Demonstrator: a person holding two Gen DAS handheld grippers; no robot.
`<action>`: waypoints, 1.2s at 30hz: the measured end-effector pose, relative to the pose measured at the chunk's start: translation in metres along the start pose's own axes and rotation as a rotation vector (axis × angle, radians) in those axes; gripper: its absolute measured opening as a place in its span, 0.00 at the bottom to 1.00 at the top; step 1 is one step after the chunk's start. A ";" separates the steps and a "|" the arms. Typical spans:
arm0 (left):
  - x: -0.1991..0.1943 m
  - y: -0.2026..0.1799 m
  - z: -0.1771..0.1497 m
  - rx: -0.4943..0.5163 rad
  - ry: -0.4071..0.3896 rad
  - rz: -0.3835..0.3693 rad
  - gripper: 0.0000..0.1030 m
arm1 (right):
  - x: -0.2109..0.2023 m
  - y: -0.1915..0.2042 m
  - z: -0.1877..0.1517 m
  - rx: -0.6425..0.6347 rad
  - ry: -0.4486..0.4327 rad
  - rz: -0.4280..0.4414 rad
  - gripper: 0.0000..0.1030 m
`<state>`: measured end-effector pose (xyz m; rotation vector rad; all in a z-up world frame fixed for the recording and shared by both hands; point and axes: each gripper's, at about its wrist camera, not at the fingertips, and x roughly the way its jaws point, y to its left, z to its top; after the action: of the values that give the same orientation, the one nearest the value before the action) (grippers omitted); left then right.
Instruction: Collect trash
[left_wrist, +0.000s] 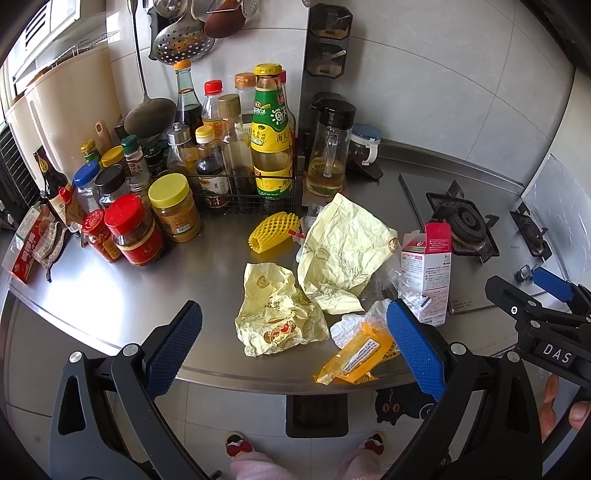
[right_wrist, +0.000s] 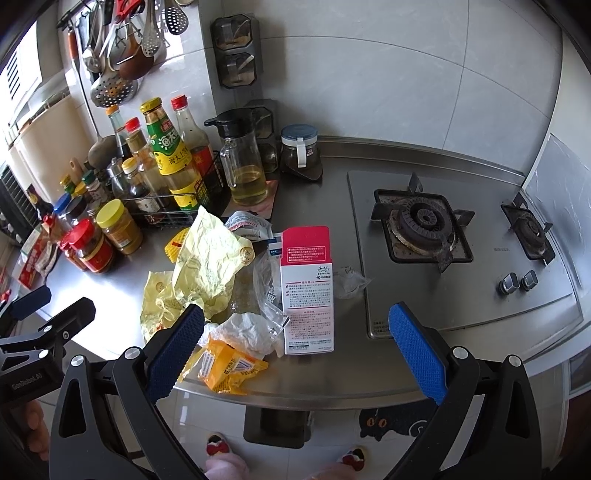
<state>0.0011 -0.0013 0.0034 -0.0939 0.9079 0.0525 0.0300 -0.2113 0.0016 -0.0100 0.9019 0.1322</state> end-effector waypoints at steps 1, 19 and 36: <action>0.000 0.000 0.000 0.000 -0.001 0.001 0.92 | 0.000 0.000 0.000 -0.001 0.000 0.000 0.97; -0.002 0.001 -0.001 -0.001 -0.003 0.007 0.92 | 0.000 -0.001 -0.004 0.001 -0.004 -0.005 0.97; -0.004 0.002 -0.002 0.001 -0.005 0.005 0.92 | -0.007 -0.004 -0.005 0.013 -0.041 0.056 0.97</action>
<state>-0.0031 0.0002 0.0050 -0.0906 0.9028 0.0568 0.0228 -0.2168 0.0037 0.0296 0.8625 0.1780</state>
